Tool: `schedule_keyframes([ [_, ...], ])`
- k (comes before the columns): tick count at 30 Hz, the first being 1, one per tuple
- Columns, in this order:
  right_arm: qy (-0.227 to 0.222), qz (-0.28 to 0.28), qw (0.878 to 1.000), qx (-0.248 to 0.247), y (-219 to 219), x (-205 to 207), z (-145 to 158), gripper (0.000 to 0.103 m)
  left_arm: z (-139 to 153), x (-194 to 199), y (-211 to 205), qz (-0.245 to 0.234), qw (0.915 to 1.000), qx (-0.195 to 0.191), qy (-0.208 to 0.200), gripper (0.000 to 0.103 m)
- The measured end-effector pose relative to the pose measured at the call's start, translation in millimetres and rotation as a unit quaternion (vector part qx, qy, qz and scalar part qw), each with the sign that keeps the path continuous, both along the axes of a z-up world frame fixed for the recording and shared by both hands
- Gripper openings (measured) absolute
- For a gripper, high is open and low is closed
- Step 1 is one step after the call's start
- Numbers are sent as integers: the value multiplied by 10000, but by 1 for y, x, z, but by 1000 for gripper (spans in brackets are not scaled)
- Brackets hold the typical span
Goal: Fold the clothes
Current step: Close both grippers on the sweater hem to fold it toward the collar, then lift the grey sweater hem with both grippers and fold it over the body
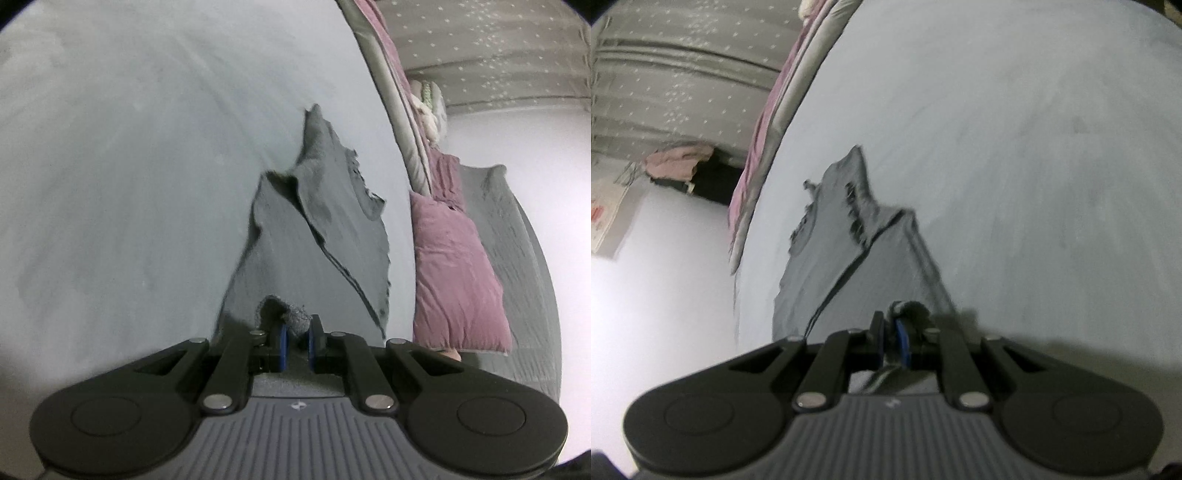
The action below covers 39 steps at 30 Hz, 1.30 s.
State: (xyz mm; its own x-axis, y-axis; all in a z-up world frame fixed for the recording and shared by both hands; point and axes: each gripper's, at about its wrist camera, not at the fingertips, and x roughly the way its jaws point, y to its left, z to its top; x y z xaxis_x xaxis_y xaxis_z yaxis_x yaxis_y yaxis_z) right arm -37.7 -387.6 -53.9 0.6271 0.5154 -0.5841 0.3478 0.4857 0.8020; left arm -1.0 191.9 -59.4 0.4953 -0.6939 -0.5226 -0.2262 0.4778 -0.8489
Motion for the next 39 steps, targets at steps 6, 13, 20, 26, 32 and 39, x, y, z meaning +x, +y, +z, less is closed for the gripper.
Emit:
schedule_keyframes([
  [6, 52, 19, 10000, -62, 4, 27, -18, 10, -17, 20, -3, 25, 10000, -33, 10, 8],
  [13, -5, -74, 9995, 301, -1, 38, -28, 24, -21, 34, -1, 40, 9997, -236, -33, 12],
  [20, 13, -481, 9963, 712, -2, 49, -39, 29, -19, 37, 2, 783, 9953, -531, -207, 19],
  [26, -322, -478, 9975, -403, 1, 48, -11, 38, 0, 35, 3, 995, 9931, 115, -605, 25],
  [32, -558, -59, 9819, -1808, 20, 50, 10, 37, 21, 37, -16, 434, 9819, 1485, -1089, 26],
  [39, -780, 336, 9613, -2622, 44, 52, 18, 35, 32, 38, -37, -143, 9592, 2366, -1543, 26],
])
